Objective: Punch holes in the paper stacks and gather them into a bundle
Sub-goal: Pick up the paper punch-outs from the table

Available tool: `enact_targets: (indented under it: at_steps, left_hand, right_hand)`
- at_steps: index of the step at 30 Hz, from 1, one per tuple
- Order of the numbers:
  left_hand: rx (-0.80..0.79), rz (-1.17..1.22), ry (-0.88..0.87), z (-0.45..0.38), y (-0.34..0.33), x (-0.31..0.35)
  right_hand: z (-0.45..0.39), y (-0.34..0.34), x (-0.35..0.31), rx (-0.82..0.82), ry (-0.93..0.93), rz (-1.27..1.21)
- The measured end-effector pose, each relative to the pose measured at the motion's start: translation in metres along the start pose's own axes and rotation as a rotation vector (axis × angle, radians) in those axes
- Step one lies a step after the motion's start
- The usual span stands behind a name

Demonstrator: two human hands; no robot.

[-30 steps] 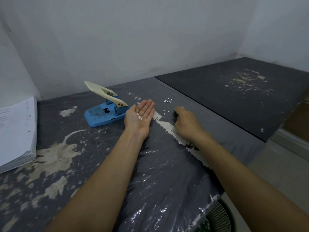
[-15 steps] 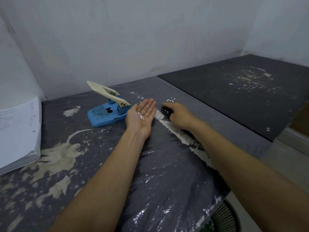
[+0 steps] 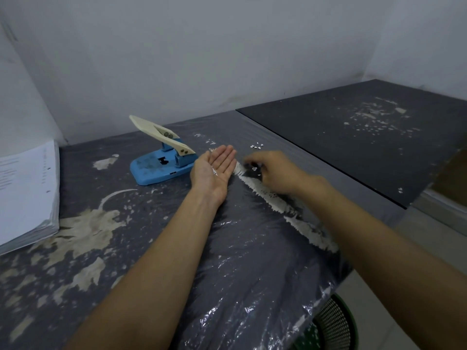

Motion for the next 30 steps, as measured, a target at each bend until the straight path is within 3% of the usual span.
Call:
enact_targets:
  at_steps: [2,10,15,26,30]
  left_hand:
    - [-0.002,0.009,0.002,0.000,0.000,0.000]
    - [-0.004,0.043,0.011,0.002,-0.002,-0.001]
    - [-0.004,0.061,0.019,0.003,-0.001,-0.001]
    - [0.003,0.074,0.041,0.002,0.000,-0.003]
    - [0.008,0.071,0.040,0.002,0.000,-0.003]
  right_hand:
    - [0.002,-0.013,-0.006,-0.076,0.026,0.098]
    - [0.024,-0.010,-0.019,-0.121,0.150,0.362]
    - [0.030,-0.011,-0.020,-0.160,0.134,0.533]
    - [0.031,-0.001,-0.018,-0.136,0.090,0.521]
    - [0.018,0.013,-0.005,-0.043,-0.009,0.417]
Point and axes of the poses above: each hand's wrist, its own z-axis away from the middle knuckle, its own y-axis out of the back of the hand, x = y × z, the point moved 9 cm from there along -z, towards the middle knuckle, and after that the axes turned 12 degrees about -z, right-handed, at the moved point
